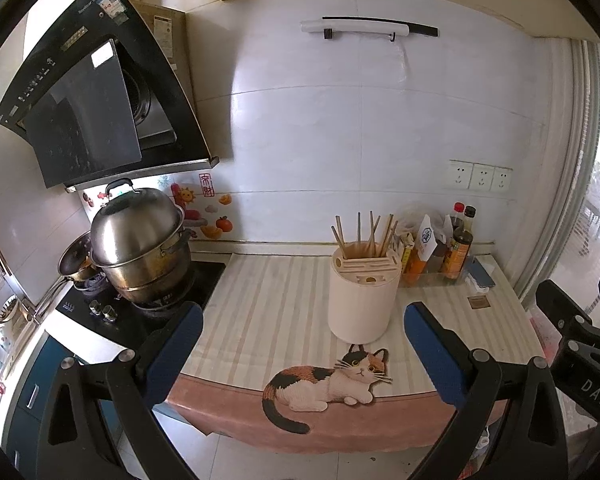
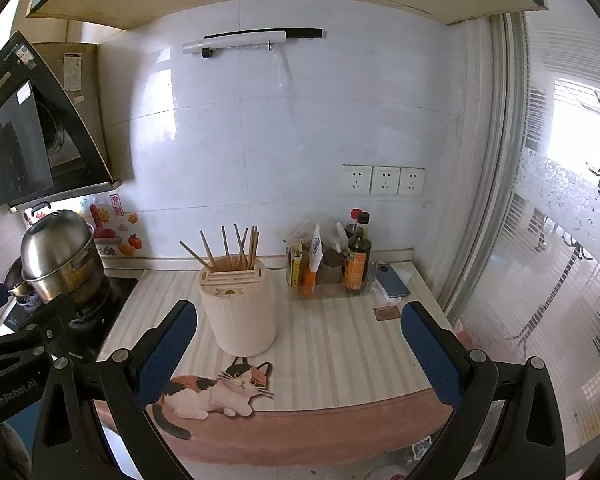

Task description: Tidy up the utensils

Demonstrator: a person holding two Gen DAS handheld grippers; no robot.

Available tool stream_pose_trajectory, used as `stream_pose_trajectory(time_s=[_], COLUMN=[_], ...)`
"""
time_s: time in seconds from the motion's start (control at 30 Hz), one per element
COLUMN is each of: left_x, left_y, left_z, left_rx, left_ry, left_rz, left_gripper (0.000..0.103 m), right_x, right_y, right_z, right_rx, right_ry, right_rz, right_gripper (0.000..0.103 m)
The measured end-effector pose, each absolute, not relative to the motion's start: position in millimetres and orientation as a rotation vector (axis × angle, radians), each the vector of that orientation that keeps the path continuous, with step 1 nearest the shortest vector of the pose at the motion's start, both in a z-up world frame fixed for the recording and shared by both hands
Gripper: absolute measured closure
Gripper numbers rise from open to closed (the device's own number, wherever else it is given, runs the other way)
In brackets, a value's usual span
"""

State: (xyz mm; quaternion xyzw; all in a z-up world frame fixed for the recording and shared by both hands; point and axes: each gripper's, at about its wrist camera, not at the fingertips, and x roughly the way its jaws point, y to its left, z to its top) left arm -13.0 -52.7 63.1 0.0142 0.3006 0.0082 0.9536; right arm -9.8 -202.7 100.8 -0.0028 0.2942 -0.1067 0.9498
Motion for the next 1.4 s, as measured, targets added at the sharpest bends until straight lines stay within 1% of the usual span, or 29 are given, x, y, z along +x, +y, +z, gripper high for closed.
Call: stream_pose_trajectory(time_s=[1.4], left_x=[-17.6], left_y=[-49.0], left_z=[62.7], left_rx=[0.027], left_ry=[0.606], left_rz=[0.020], left_gripper=[0.000], right_x=[-11.6], right_y=[-195.5], right_z=[98.8], right_rx=[-0.035], right_ry=[0.602], right_rz=[-0.198], right_gripper=[0.000])
